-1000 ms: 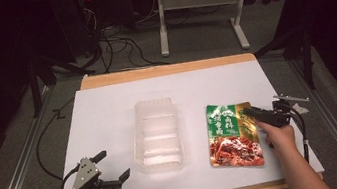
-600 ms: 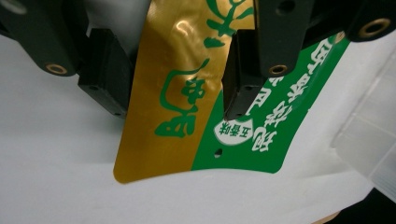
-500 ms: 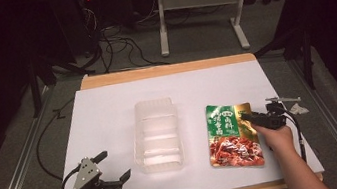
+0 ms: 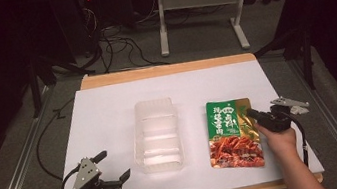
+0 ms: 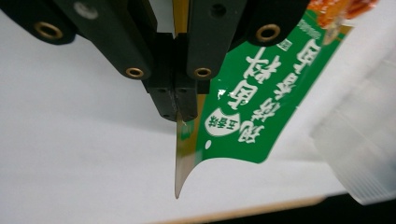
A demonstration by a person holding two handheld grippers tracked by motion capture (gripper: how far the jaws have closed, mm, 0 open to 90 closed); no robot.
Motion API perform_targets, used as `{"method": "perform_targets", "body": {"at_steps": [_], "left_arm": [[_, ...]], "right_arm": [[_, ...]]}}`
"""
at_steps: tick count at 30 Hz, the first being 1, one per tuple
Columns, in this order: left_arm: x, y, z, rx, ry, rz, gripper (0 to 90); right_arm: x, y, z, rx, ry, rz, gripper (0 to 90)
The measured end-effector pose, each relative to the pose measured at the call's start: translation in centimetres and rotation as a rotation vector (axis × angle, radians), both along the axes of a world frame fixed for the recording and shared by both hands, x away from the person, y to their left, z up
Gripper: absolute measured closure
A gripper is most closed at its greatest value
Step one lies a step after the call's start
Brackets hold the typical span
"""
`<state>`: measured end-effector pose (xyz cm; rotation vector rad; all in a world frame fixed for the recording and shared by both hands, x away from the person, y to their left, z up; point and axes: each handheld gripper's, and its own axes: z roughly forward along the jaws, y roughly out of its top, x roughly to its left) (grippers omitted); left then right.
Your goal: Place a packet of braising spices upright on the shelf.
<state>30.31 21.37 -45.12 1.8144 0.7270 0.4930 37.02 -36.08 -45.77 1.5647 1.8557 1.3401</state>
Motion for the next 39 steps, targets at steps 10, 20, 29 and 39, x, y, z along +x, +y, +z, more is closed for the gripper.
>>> {"method": "perform_targets", "body": {"at_steps": [10, 20, 29, 39], "left_arm": [[-0.1, 0.0, 0.1, -0.011, -0.006, 0.009, 0.7], [-0.1, -0.1, 0.1, -0.012, -0.007, 0.012, 0.7], [-0.1, 0.0, 0.2, -0.012, -0.008, 0.011, 0.7], [-0.3, 0.0, 0.1, -0.013, -0.008, 0.012, 0.7]], "right_arm": [[-3.5, 0.1, 3.8, 0.058, -0.171, 0.047, 90.0], [-5.1, 1.3, 6.3, 0.099, -0.26, 0.111, 90.0], [-6.5, 2.9, 8.7, 0.096, -0.355, 0.144, 90.0], [-6.7, 4.6, 10.3, 0.087, -0.433, 0.153, 90.0]]}}
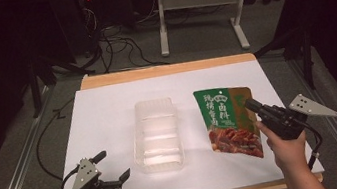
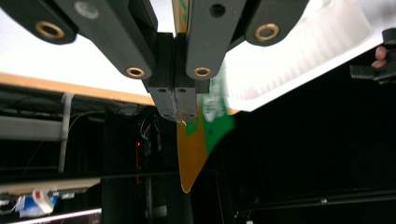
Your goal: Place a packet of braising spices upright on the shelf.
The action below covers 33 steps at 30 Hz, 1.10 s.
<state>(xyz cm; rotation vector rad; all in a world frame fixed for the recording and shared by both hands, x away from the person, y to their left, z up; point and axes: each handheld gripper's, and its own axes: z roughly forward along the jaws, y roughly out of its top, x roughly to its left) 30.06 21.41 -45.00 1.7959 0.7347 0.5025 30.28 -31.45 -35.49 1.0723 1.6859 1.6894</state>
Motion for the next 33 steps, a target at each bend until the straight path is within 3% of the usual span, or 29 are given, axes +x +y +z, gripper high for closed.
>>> {"method": "perform_targets", "body": {"at_steps": [5, 13, 23, 33], "left_arm": [[-0.1, 0.1, 0.0, 0.004, 0.001, 0.001, 0.7], [0.0, 0.2, 0.0, 0.006, 0.0, 0.003, 0.7], [-0.1, 0.1, 0.0, 0.021, -0.003, -0.011, 0.7], [-0.1, 0.0, 0.2, 0.009, -0.009, -0.023, 0.7]], "right_arm": [[0.5, 0.7, 0.6, 0.008, -0.041, -0.017, 90.0], [1.1, 0.1, -0.1, 0.02, -0.046, -0.058, 90.0], [-0.7, -1.1, -0.9, -0.011, -0.02, -0.105, 90.0], [-2.5, -2.5, -1.6, -0.036, -0.007, -0.144, 90.0]]}}
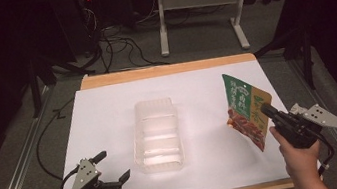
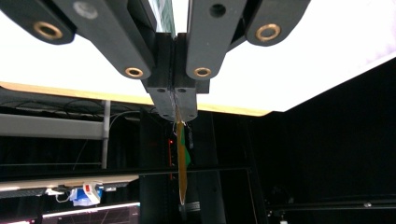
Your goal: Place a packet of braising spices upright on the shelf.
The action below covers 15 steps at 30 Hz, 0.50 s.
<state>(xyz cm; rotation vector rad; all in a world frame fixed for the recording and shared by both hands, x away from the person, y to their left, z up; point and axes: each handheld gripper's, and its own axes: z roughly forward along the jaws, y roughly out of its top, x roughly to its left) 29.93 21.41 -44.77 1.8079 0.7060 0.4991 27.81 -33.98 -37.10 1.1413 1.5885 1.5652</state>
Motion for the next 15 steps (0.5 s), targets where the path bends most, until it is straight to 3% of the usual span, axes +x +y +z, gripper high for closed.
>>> {"method": "perform_targets", "body": {"at_steps": [4, 15], "left_arm": [[0.1, 0.0, 0.0, -0.003, -0.002, -0.001, 0.7], [0.2, -0.1, -0.1, -0.004, 0.005, -0.005, 0.7]], "right_arm": [[-0.9, -0.6, -0.3, -0.022, 0.006, -0.015, 90.0], [-2.0, -1.9, -1.2, -0.001, 0.029, -0.041, 88.6]]}}
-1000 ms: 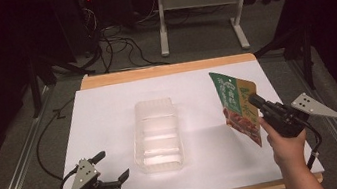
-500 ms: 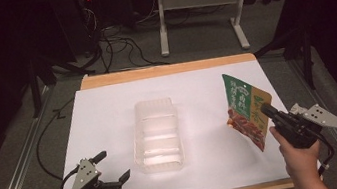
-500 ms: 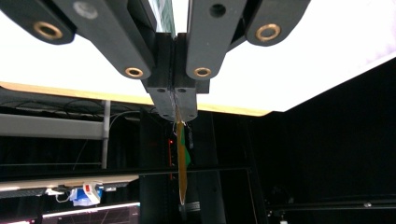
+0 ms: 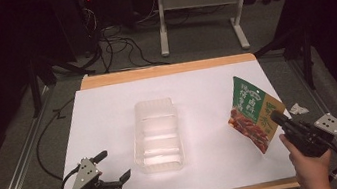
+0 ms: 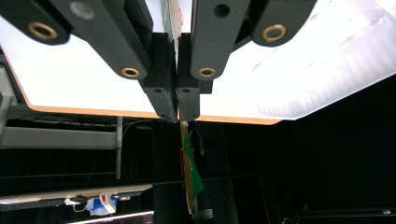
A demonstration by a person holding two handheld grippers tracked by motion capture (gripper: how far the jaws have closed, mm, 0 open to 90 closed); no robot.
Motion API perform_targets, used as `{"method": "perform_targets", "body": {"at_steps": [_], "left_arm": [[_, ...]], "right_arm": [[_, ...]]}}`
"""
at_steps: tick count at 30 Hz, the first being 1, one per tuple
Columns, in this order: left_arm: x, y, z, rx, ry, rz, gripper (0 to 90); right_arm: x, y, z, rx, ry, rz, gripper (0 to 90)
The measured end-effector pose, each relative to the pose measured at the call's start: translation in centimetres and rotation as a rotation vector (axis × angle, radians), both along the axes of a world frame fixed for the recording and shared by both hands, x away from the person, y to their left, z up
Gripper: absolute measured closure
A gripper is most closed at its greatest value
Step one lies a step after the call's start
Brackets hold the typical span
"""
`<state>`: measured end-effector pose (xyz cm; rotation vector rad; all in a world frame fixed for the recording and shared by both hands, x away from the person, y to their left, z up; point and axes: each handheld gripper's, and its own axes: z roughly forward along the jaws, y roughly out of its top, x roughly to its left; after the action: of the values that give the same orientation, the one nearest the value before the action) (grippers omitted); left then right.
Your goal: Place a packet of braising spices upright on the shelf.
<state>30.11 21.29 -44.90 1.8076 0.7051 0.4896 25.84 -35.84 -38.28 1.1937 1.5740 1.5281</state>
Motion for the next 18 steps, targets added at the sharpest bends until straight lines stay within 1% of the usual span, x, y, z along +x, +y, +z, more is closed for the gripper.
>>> {"method": "perform_targets", "body": {"at_steps": [3, 6, 9, 11, 14, 18], "left_arm": [[-0.1, 0.1, 0.1, -0.002, -0.005, 0.003, 0.7], [-0.1, 0.2, 0.2, -0.011, -0.007, 0.007, 0.7], [-0.1, 0.1, 0.2, -0.006, -0.008, 0.003, 0.7], [0.0, 0.1, 0.1, -0.001, -0.003, -0.003, 0.7], [0.0, 0.0, 0.0, 0.0, -0.002, -0.005, 0.7], [0.0, 0.0, 0.1, -0.003, -0.005, -0.004, 0.7]], "right_arm": [[-0.2, -0.1, -0.2, -0.008, 0.001, -0.005, 88.1], [-0.5, -0.4, -0.3, -0.003, 0.006, -0.011, 86.6], [-0.4, -0.6, -0.4, 0.006, 0.012, -0.01, 82.7], [-0.3, -0.6, -0.5, -0.004, 0.018, -0.01, 79.6], [0.2, -0.5, -0.8, -0.008, 0.041, -0.006, 73.0], [1.0, -0.5, -1.7, -0.016, 0.09, 0.005, 71.2]]}}
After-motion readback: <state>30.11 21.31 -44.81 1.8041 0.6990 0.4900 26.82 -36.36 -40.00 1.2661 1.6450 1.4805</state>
